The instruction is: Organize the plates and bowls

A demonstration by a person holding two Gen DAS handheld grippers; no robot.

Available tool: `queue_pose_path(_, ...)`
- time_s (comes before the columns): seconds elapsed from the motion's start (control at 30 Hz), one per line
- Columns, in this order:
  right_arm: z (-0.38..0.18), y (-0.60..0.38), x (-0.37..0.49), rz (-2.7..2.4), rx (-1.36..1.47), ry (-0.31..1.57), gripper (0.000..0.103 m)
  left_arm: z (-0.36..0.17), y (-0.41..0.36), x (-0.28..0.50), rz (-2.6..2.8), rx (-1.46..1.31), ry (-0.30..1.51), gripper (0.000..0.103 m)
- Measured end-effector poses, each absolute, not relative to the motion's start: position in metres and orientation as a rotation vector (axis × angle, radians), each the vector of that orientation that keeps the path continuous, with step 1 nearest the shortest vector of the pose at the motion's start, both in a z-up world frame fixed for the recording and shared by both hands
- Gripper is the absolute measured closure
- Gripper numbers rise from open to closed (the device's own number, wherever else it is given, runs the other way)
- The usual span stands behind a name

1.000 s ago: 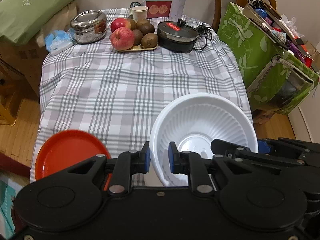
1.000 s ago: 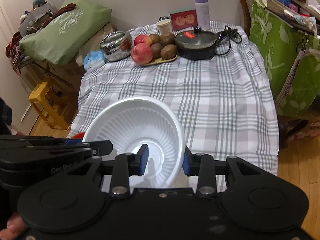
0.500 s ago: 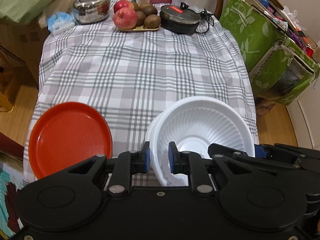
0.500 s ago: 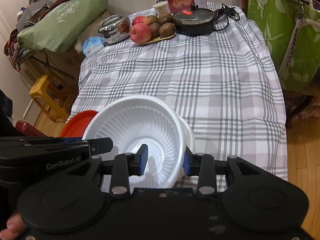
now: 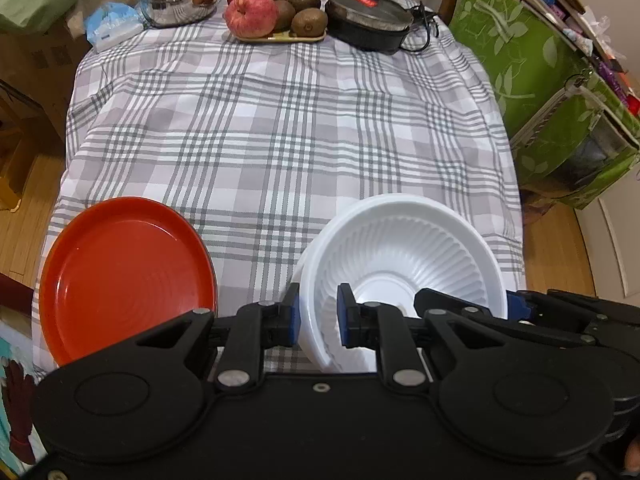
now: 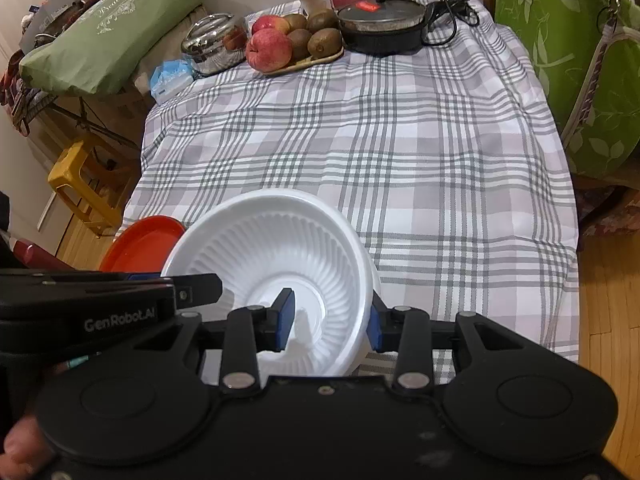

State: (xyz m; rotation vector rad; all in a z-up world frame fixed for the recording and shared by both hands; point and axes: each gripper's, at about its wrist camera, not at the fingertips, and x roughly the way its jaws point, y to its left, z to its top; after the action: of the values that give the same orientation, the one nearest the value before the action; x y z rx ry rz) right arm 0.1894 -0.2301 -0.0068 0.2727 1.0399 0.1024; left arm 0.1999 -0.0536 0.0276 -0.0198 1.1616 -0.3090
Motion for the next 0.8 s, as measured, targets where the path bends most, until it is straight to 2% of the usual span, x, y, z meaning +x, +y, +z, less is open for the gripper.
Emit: queue_pose_path(0.8,-0.018,-0.237,0.203,0.103,0.274,1.068,0.062,0.017,-0.047,0.211,-0.323,-0.041,1.201,0.079)
